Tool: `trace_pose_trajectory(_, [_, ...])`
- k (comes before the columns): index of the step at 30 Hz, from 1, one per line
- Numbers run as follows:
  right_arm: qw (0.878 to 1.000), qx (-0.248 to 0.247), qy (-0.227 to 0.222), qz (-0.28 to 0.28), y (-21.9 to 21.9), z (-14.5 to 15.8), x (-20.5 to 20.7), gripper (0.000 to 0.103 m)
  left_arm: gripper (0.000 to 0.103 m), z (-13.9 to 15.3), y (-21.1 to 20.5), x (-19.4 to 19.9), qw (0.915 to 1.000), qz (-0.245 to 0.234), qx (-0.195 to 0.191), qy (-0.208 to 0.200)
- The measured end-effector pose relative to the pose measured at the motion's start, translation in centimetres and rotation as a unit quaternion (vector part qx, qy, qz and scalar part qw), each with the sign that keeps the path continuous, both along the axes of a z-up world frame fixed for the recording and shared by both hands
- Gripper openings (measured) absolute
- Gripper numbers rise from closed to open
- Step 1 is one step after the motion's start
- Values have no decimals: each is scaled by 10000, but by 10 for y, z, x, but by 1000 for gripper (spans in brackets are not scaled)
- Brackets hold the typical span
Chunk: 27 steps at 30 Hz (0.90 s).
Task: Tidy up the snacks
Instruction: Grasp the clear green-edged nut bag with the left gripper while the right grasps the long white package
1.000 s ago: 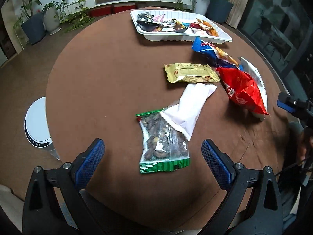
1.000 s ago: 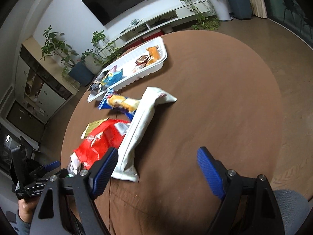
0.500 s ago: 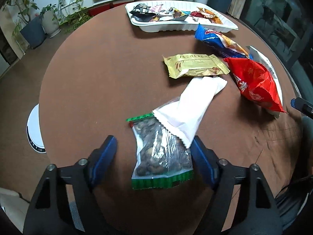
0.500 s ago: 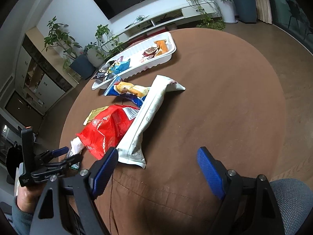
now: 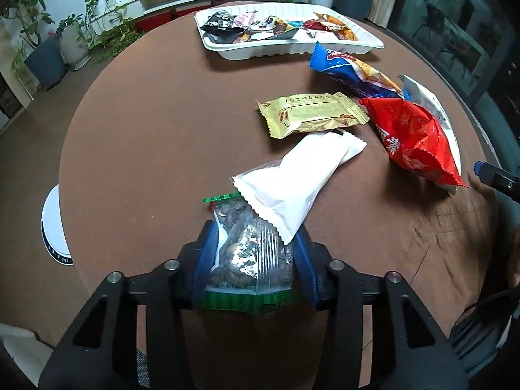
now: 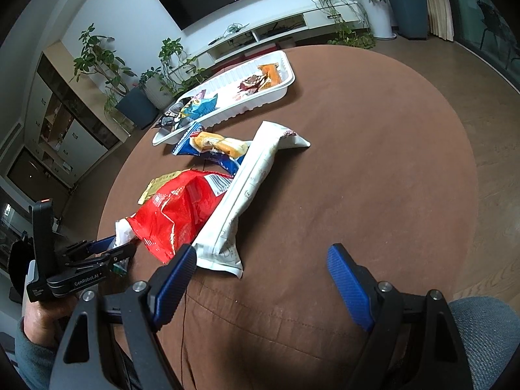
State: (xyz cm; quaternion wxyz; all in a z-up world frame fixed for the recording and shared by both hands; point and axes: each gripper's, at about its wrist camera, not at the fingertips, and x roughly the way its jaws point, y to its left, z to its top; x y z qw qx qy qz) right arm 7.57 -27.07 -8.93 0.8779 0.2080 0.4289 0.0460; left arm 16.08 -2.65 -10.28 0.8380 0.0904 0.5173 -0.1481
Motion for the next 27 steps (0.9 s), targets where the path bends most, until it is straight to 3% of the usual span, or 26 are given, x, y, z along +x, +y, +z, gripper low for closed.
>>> trace_pose_trajectory(9, [10000,-28,28,-18,0,-1,2,85,30,2,3,-2,9998,-88,-202,37])
trace_pose_trajectory(27, [9997,-157,140,-150,-5,-7,10,84,28,3,19,-34,9970,-12,-773,93])
